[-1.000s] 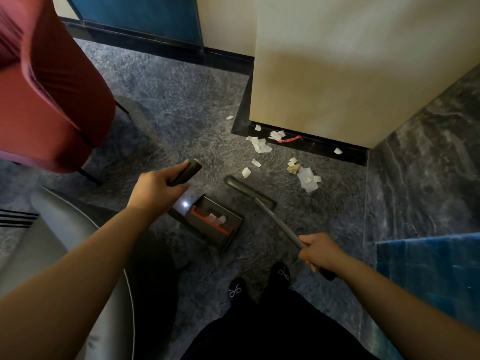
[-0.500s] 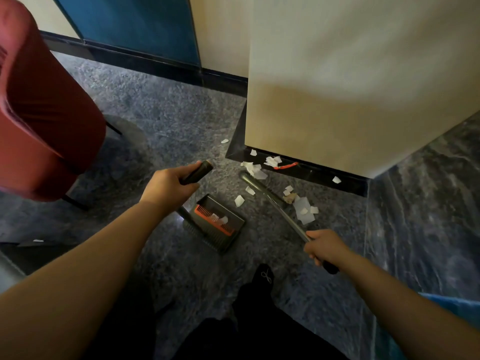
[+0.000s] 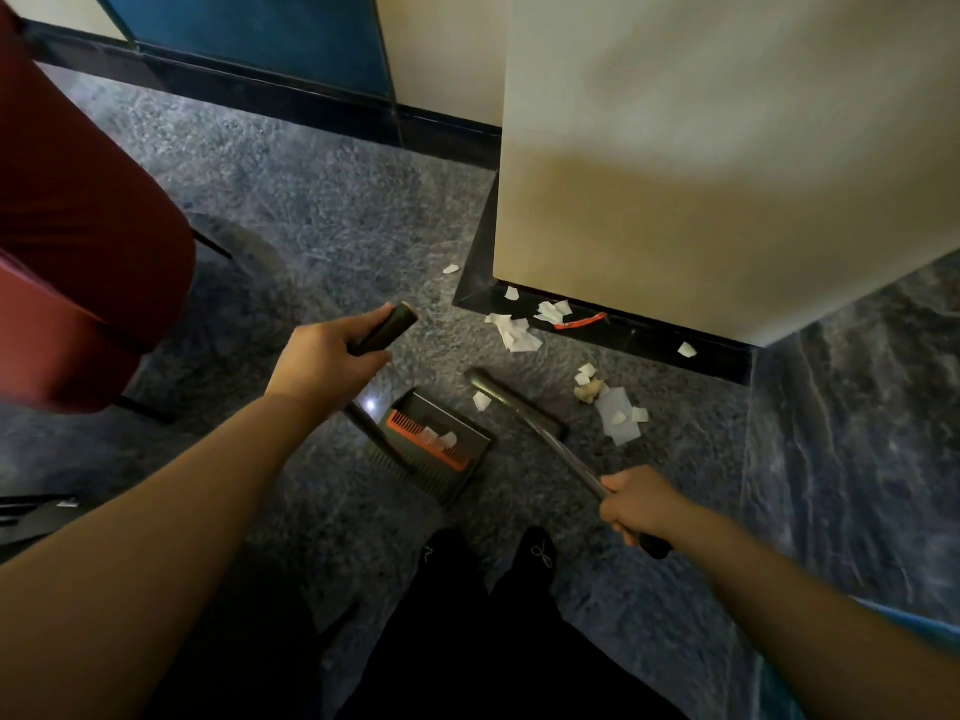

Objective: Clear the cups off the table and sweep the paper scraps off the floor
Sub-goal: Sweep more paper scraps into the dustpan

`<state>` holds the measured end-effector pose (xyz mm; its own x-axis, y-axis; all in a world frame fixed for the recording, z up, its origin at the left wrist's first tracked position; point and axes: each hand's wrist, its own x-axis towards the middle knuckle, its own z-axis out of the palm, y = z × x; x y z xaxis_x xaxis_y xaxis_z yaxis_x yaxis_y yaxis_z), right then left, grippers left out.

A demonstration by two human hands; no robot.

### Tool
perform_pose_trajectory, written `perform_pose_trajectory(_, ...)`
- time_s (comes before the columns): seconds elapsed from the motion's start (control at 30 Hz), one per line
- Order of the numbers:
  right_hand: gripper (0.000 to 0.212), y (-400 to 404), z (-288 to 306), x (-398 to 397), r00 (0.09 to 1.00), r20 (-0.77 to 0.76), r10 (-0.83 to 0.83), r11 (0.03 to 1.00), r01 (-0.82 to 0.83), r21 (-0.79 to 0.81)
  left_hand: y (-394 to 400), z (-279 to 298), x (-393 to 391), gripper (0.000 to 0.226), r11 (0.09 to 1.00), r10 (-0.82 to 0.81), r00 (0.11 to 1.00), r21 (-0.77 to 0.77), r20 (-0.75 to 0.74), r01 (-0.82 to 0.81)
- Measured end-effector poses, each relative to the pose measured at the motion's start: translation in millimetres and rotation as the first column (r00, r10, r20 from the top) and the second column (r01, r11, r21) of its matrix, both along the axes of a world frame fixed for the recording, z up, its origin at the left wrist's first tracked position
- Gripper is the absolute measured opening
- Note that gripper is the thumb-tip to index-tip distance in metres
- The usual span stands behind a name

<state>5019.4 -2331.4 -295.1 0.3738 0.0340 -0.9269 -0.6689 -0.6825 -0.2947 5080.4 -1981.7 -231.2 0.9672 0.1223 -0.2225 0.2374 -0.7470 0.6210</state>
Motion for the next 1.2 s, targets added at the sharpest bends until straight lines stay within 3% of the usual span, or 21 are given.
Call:
perform_pose_trajectory(0.2, 0.062, 26, 8, -22, 0.997, -0.075, -0.005, 0.999, 0.009, 0.054, 0, 0, 3, 0.053, 1.000, -0.013, 1.000, -0.007, 0.014, 0.013)
perform_pose_trajectory(0.4, 0.059, 24, 22, -37, 0.986, -0.053, -0.156, 0.984, 0.159, 0.075, 2, -1, -3, 0.051, 0.999, -0.035, 0.999, -0.004, 0.003, 0.035)
perform_pose_trajectory(0.57, 0.029, 17, 29, -44, 0.981, 0.041, -0.189, 0.981, 0.187, 0.042, 7, -4, -14, 0.054, 0.999, -0.052, 0.999, 0.002, -0.017, 0.052)
perform_pose_trajectory(0.63, 0.043, 14, 27, -42, 0.976, 0.039, -0.213, 0.977, 0.212, 0.030, 7, -6, -16, 0.055, 0.998, -0.056, 0.998, 0.004, -0.024, 0.056)
perform_pose_trajectory(0.73, 0.059, 15, 22, -33, 0.990, 0.054, -0.128, 0.992, 0.129, -0.012, 6, -4, -13, 0.055, 0.997, -0.073, 0.997, 0.023, -0.037, 0.074)
perform_pose_trajectory(0.9, 0.049, 14, 10, -24, 0.997, 0.027, 0.078, 0.992, -0.075, -0.103, 17, 1, 5, 0.054, 0.987, -0.137, 0.989, 0.077, -0.060, 0.142)
perform_pose_trajectory(1.03, 0.054, 16, 2, -39, 0.990, -0.015, 0.143, 0.985, -0.144, -0.090, 29, 3, 13, 0.055, 0.979, -0.153, 0.986, 0.123, -0.060, 0.160)
perform_pose_trajectory(1.13, 0.043, 22, 3, -53, 0.971, -0.014, 0.237, 0.966, -0.237, -0.099, 34, 2, 10, 0.055, 0.982, -0.144, 0.988, 0.113, -0.063, 0.150)
perform_pose_trajectory(1.2, 0.046, 25, 6, -55, 0.958, -0.025, 0.284, 0.954, -0.285, -0.091, 33, 1, 8, 0.055, 0.983, -0.142, 0.988, 0.110, -0.058, 0.148)
